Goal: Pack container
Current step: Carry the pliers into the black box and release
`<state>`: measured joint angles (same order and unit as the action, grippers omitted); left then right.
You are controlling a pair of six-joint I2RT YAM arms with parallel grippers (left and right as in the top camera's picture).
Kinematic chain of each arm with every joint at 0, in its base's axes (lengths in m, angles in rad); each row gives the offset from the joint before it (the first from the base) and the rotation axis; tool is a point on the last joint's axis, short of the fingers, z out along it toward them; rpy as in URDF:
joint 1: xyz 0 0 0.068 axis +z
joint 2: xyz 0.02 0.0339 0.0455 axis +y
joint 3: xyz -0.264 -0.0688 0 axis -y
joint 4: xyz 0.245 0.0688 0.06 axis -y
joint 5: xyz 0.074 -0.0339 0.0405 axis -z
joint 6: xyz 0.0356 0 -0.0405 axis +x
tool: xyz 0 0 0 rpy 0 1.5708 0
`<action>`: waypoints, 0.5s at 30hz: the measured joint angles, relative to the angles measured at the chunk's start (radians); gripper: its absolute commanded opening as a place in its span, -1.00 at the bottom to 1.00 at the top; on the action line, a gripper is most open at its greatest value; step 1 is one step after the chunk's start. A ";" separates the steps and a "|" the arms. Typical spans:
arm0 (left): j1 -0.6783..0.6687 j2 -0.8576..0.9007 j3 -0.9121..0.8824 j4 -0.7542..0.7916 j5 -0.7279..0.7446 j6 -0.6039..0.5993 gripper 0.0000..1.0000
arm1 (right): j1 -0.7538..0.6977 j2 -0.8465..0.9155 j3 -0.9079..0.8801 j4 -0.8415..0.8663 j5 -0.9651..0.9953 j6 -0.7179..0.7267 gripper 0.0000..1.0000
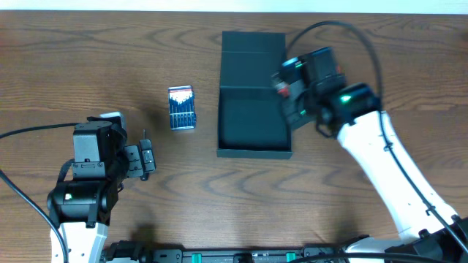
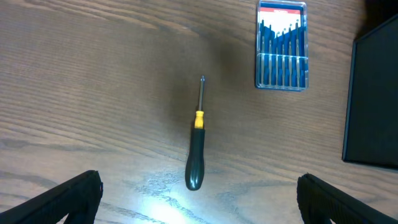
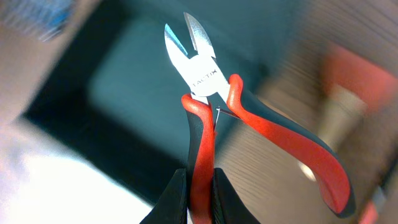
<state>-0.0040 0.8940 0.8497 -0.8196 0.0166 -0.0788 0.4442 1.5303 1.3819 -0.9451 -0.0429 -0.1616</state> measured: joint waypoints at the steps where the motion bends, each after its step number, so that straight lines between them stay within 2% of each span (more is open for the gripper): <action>1: 0.000 0.000 0.000 0.000 0.000 0.000 0.97 | 0.019 0.003 0.000 0.001 -0.008 -0.023 -0.98; 7: 0.000 0.000 0.000 -0.001 0.000 0.000 0.97 | 0.108 0.060 0.000 0.030 -0.045 -0.180 -0.97; 15: 0.000 0.000 0.000 -0.003 0.000 0.000 0.97 | 0.107 0.277 0.000 0.074 -0.047 -0.241 -0.97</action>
<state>-0.0040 0.8940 0.8497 -0.8227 0.0166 -0.0788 0.5514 1.8072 1.3819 -0.8715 -0.0898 -0.4026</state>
